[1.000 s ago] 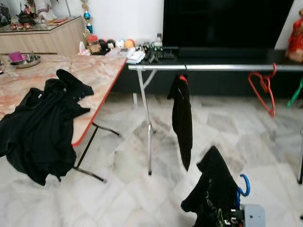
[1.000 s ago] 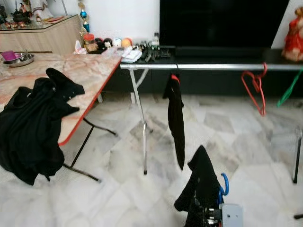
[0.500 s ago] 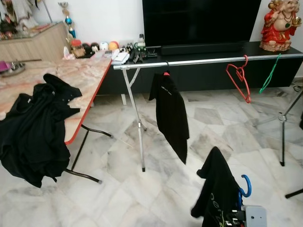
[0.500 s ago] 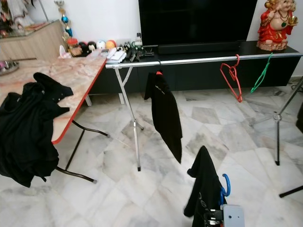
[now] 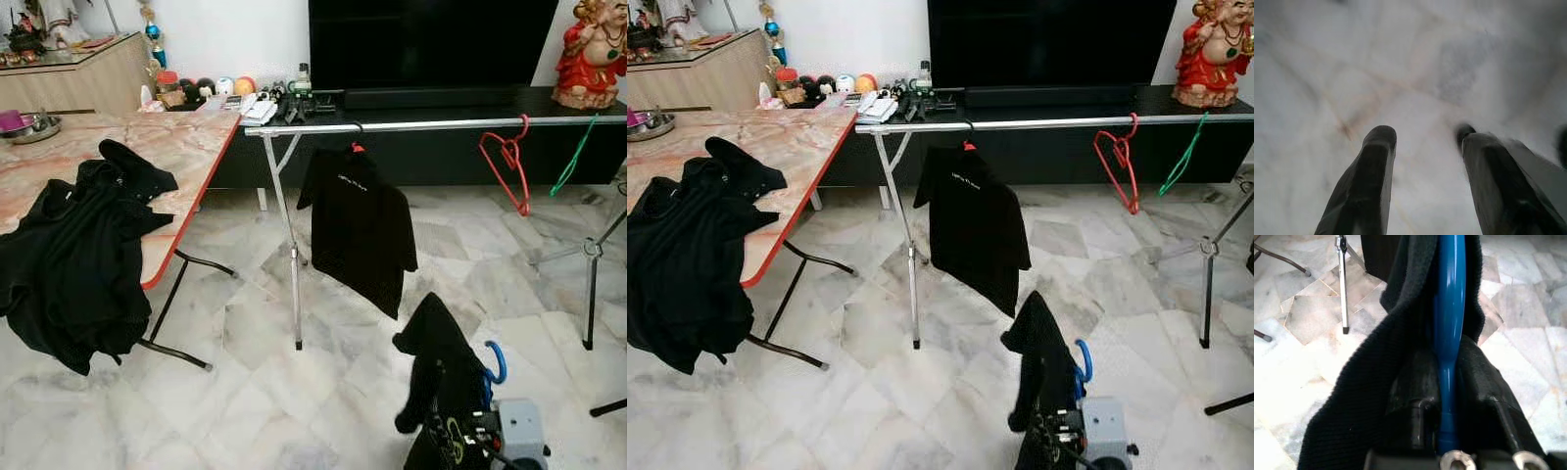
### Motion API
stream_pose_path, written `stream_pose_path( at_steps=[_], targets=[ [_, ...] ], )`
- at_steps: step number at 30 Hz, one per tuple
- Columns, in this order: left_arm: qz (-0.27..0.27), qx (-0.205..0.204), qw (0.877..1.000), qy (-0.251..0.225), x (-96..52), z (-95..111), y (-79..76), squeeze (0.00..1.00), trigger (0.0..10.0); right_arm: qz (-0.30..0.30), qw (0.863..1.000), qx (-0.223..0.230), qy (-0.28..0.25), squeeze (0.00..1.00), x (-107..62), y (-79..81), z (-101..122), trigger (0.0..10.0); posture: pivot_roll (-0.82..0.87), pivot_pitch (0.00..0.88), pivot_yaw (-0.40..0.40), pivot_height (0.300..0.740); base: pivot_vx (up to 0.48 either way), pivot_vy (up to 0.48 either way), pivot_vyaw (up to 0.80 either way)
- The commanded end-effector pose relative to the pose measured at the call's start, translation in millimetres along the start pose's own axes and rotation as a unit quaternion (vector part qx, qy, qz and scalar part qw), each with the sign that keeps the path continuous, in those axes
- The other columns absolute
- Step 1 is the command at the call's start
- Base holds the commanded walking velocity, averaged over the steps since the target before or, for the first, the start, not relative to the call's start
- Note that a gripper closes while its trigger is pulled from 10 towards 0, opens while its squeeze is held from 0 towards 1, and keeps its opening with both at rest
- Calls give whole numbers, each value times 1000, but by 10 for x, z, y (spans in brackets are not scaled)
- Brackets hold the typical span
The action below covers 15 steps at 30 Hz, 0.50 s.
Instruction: Hang hanger
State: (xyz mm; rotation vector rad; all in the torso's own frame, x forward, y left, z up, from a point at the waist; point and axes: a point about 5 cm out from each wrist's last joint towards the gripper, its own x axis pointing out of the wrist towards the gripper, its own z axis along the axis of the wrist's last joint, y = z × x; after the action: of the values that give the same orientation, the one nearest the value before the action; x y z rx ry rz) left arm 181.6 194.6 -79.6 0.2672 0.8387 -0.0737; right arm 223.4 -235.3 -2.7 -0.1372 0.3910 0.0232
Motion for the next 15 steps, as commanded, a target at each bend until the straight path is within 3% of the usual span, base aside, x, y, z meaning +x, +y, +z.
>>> stream_pose_path(
  at_steps=[1,4,10,13,15],
  targets=[
    [31,22,997,-73,61,407,320,0,10000,8,1000,-14,0,0,39,-37,47,10000,-13,18,17,740,0,0,0],
    [31,31,995,-90,81,532,332,0,10000,21,999,-24,2,0,73,-46,74,10000,-17,13,15,740,0,0,0],
    [-37,112,982,-146,94,776,163,0,10000,93,995,-48,-4,0,132,-33,177,10000,-23,4,13,740,0,0,0],
    [-84,158,972,-150,96,835,91,0,10000,198,978,-60,12,0,113,65,202,10000,-28,1,15,740,0,0,0],
    [-118,181,965,-151,88,855,71,0,10000,287,953,-89,29,0,39,155,182,10000,-34,0,16,740,0,0,0]
  ],
)
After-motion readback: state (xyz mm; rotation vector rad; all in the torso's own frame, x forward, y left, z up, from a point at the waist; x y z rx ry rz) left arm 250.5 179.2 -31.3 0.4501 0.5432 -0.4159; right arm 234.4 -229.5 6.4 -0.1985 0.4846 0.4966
